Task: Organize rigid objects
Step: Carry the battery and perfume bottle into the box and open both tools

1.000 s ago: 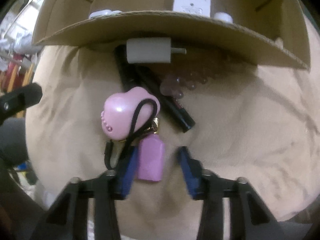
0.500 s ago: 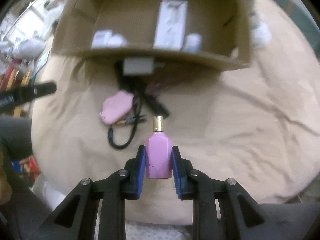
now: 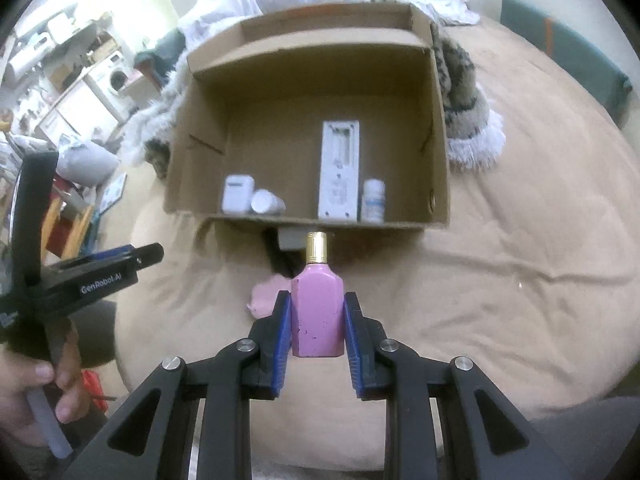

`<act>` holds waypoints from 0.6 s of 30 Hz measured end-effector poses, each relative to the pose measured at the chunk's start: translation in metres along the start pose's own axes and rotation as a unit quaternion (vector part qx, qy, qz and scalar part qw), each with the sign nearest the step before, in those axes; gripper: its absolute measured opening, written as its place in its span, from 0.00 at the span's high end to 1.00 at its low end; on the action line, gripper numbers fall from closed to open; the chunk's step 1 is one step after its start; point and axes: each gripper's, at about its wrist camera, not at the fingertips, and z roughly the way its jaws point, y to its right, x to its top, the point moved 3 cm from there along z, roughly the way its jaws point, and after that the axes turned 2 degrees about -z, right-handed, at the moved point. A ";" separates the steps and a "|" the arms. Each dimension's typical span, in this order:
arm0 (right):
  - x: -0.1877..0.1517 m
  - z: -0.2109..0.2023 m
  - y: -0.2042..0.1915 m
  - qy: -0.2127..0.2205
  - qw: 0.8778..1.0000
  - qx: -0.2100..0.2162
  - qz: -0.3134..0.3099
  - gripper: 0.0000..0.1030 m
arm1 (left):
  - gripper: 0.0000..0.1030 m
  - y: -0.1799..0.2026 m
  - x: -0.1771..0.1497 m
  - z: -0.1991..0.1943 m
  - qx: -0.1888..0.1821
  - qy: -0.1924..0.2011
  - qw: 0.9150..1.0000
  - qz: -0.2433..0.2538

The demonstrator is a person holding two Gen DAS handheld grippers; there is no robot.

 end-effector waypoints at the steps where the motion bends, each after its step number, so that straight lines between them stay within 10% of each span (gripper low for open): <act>1: 0.005 0.000 0.001 0.004 1.000 0.005 -0.001 0.74 | 0.62 0.001 0.002 -0.002 -0.004 0.002 1.000 -0.001; 18: 0.113 0.021 0.025 0.051 0.998 0.038 -0.005 0.74 | 0.62 0.058 0.096 -0.016 -0.047 0.054 0.996 0.049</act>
